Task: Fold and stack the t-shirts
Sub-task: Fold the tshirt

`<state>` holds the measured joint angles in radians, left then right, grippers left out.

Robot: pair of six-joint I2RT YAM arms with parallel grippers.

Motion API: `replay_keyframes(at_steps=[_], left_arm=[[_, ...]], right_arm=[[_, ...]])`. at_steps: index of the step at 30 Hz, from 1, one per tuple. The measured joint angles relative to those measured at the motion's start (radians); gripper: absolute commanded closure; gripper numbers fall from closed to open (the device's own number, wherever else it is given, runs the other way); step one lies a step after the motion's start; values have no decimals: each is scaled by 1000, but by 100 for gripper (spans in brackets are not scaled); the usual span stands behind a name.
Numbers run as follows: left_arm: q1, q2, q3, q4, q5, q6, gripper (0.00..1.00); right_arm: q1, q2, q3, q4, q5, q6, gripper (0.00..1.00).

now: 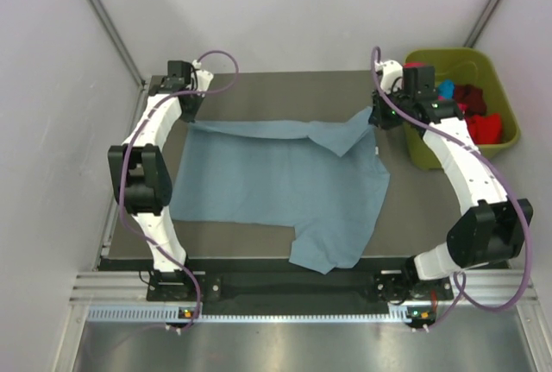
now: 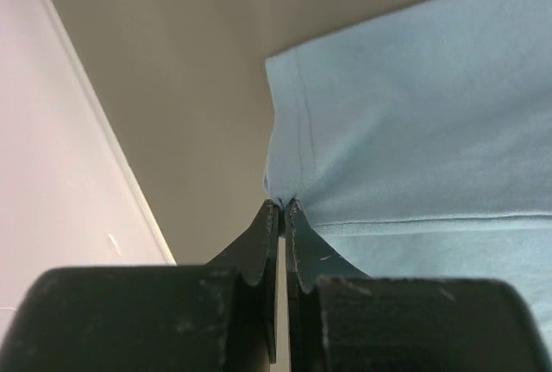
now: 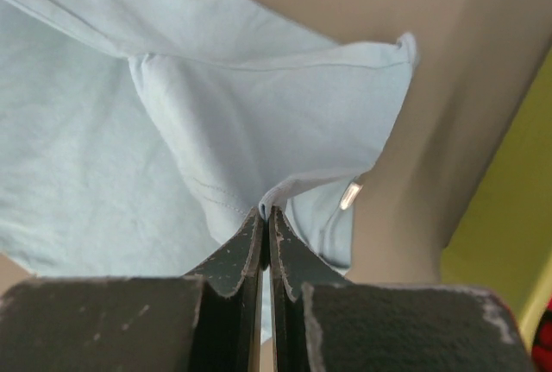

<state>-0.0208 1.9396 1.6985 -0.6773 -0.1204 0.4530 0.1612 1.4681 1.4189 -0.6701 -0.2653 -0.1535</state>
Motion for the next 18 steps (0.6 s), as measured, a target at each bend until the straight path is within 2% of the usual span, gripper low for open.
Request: replay_keyframes(at_steps=[9, 18], left_arm=[[0, -26, -112, -5, 1, -36, 100], [0, -28, -142, -27, 1, -67, 100]], right_arm=[[0, -14, -84, -7, -18, 10, 100], [0, 0, -130, 0, -33, 7, 100]])
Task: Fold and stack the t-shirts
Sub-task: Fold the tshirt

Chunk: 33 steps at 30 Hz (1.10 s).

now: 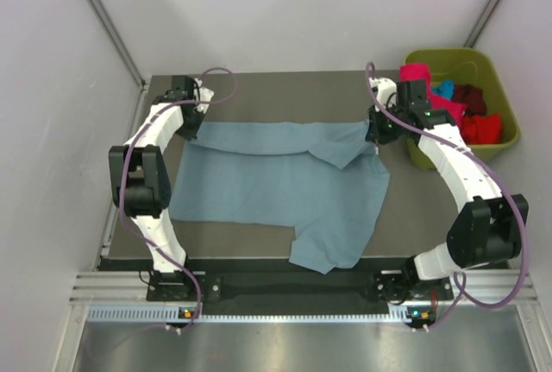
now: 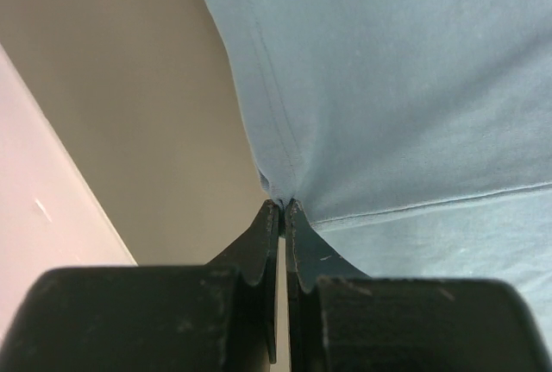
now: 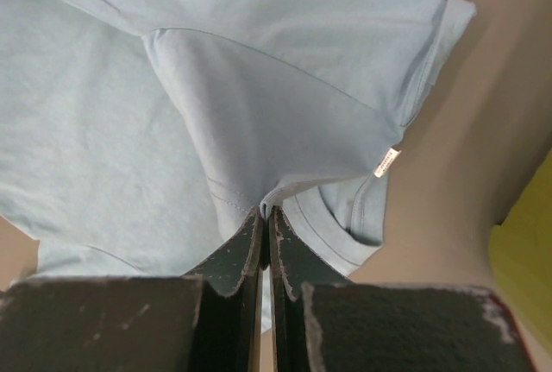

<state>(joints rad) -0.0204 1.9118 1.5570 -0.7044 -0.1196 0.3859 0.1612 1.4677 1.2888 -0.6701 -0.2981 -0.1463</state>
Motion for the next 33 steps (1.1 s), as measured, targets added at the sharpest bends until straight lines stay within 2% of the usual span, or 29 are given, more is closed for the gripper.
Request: replay_keyframes(at_steps=[5, 6, 9, 19, 24, 26, 29, 33], left_arm=[[0, 1, -34, -11, 0, -8, 100], [0, 2, -35, -16, 0, -12, 96], [0, 10, -35, -27, -2, -27, 93], [0, 13, -35, -31, -35, -63, 72], [4, 8, -31, -22, -65, -88, 66], [4, 8, -4, -34, -42, -102, 64], [-8, 8, 103, -84, 65, -133, 65], [-89, 5, 206, -112, 224, -177, 63]], right_arm=[[0, 1, -16, 11, -10, -1, 100], [0, 1, -24, 11, -13, -1, 100], [0, 1, -52, 11, -20, -1, 100], [9, -2, -113, 3, -41, 0, 100], [13, -2, -113, 3, -44, 0, 100], [13, -2, -113, 4, -44, 0, 100], [13, -2, -113, 4, -44, 0, 100], [14, -2, -113, 5, -43, 0, 100]])
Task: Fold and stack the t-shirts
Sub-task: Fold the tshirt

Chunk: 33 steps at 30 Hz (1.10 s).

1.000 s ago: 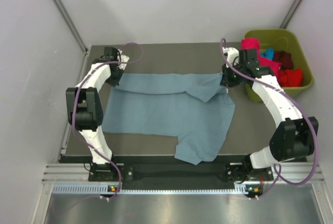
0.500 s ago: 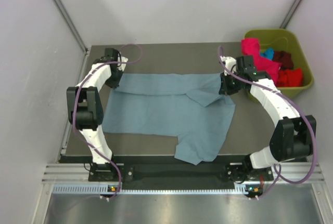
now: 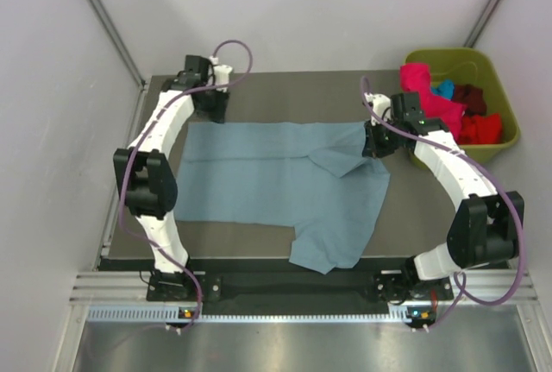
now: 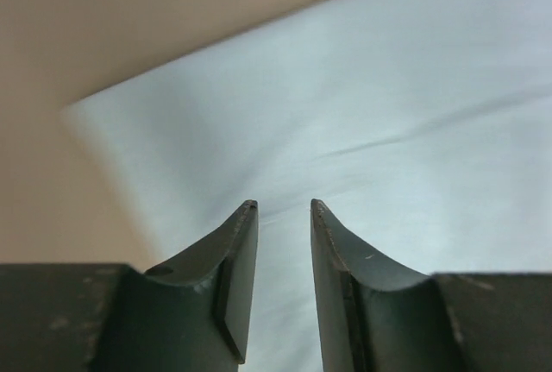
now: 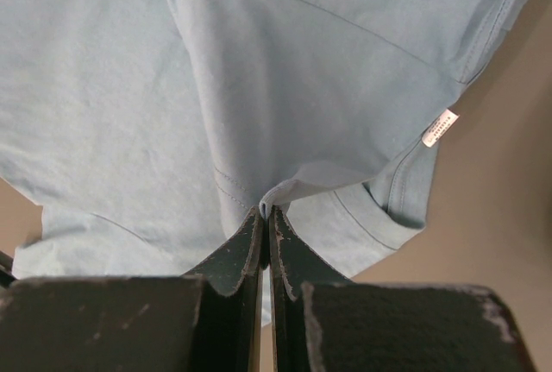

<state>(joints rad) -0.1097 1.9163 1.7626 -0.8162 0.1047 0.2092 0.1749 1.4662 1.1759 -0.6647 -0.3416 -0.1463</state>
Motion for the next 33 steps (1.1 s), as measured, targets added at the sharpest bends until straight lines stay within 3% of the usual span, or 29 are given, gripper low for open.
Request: replay_keyframes(at_steps=[6, 12, 19, 33], left_arm=[[-164, 20, 9, -58, 317, -52, 63], [-220, 179, 68, -122, 591, -78, 62], [-267, 378, 145, -224, 652, -33, 64], [-312, 431, 261, -244, 921, -80, 60]], right_arm=[[0, 0, 0, 7, 1, 0, 100], [0, 1, 3, 11, 5, 0, 100], [0, 4, 4, 27, 8, 9, 100], [0, 5, 4, 29, 8, 11, 100]])
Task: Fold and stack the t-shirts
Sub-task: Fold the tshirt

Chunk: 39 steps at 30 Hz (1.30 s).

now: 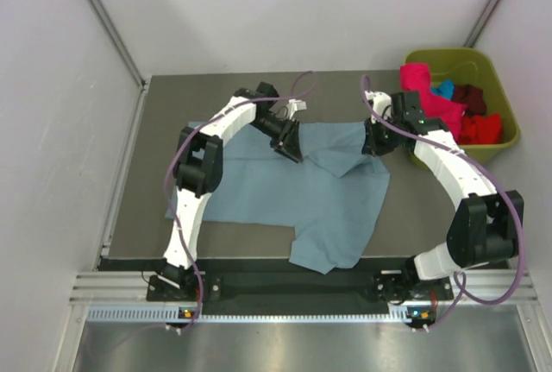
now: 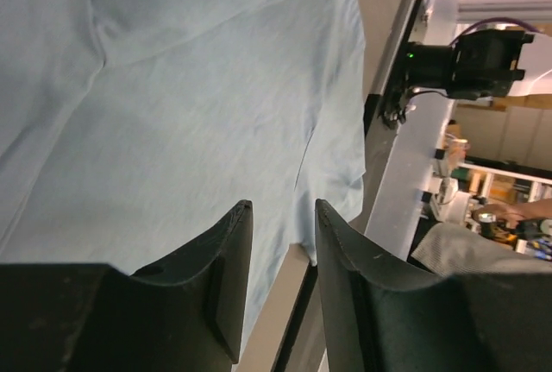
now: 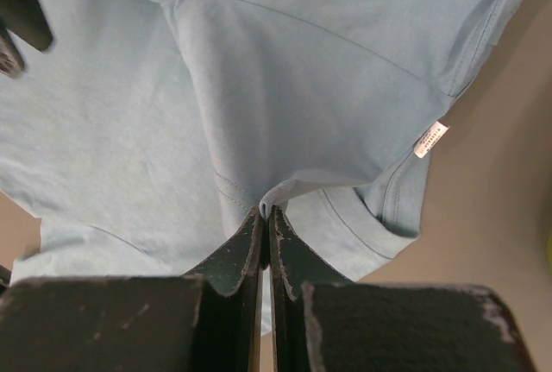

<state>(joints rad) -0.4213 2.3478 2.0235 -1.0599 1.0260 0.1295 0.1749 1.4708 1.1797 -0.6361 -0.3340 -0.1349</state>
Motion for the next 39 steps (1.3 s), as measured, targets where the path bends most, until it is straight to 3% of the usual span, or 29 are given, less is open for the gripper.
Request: replay_keyframes(at_steps=[12, 28, 34, 36, 39], left_arm=[[-48, 260, 138, 111, 131, -132, 60], [-51, 327, 193, 268, 164, -287, 61], [-53, 329, 193, 303, 163, -314, 77], [-55, 332, 193, 310, 163, -320, 91], [-59, 335, 193, 325, 163, -331, 100]], right_arm=[[0, 0, 0, 0, -2, 0, 100], [0, -21, -15, -1, 1, 1, 100], [0, -21, -15, 0, 5, 1, 100], [0, -21, -15, 0, 7, 1, 100], [0, -21, -15, 0, 10, 1, 100]])
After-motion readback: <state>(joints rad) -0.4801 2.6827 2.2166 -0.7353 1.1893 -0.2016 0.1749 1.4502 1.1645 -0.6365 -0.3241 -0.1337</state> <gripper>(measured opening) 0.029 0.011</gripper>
